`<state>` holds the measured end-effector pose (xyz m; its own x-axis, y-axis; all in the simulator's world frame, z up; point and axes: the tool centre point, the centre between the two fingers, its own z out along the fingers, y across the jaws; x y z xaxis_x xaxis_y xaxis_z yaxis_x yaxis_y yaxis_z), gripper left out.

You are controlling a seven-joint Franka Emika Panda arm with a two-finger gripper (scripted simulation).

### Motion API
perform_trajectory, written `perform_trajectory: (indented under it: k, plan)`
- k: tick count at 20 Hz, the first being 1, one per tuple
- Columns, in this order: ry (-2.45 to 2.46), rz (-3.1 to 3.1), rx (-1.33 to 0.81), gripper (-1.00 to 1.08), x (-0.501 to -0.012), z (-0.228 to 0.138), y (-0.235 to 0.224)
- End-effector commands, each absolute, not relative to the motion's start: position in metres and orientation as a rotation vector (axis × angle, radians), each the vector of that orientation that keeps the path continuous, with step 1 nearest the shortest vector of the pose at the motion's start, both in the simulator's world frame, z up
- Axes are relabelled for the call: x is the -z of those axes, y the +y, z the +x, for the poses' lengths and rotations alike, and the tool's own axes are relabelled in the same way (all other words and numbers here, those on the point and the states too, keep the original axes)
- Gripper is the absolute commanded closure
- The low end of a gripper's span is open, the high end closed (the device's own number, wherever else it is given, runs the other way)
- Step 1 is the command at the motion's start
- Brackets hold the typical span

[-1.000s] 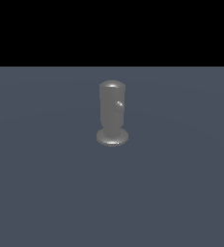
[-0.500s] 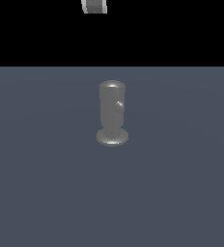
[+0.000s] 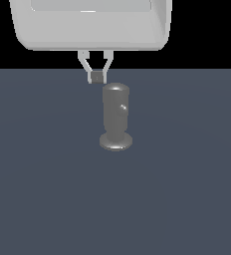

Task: Turn on the faucet by rotating a designated handle.

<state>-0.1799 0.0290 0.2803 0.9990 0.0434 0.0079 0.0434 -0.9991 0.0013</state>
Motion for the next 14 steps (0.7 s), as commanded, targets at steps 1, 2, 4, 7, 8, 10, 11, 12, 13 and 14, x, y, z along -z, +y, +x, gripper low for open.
perform_trajectory:
  k: [1, 2, 4, 7, 8, 10, 11, 12, 13, 14]
  plan:
    - [0.077, 3.140, -0.010, 1.08, -0.263, -0.175, 0.031]
    - [0.079, 3.140, -0.009, 1.08, -0.257, -0.174, 0.031]
    - [0.085, 3.140, -0.006, 1.08, -0.247, -0.171, 0.032]
    - [0.091, 3.140, -0.003, 1.08, -0.235, -0.167, 0.034]
    - [0.092, 3.140, -0.003, 1.08, -0.232, -0.166, 0.034]
    - [0.095, 3.140, -0.001, 1.08, -0.226, -0.164, 0.035]
    - [0.096, 3.140, -0.001, 1.08, -0.224, -0.164, 0.035]
    - [0.097, 3.140, 0.000, 1.08, -0.223, -0.163, 0.035]
    - [0.097, 3.140, 0.000, 1.08, -0.222, -0.163, 0.035]
    - [0.098, 3.140, 0.000, 1.08, -0.221, -0.162, 0.035]
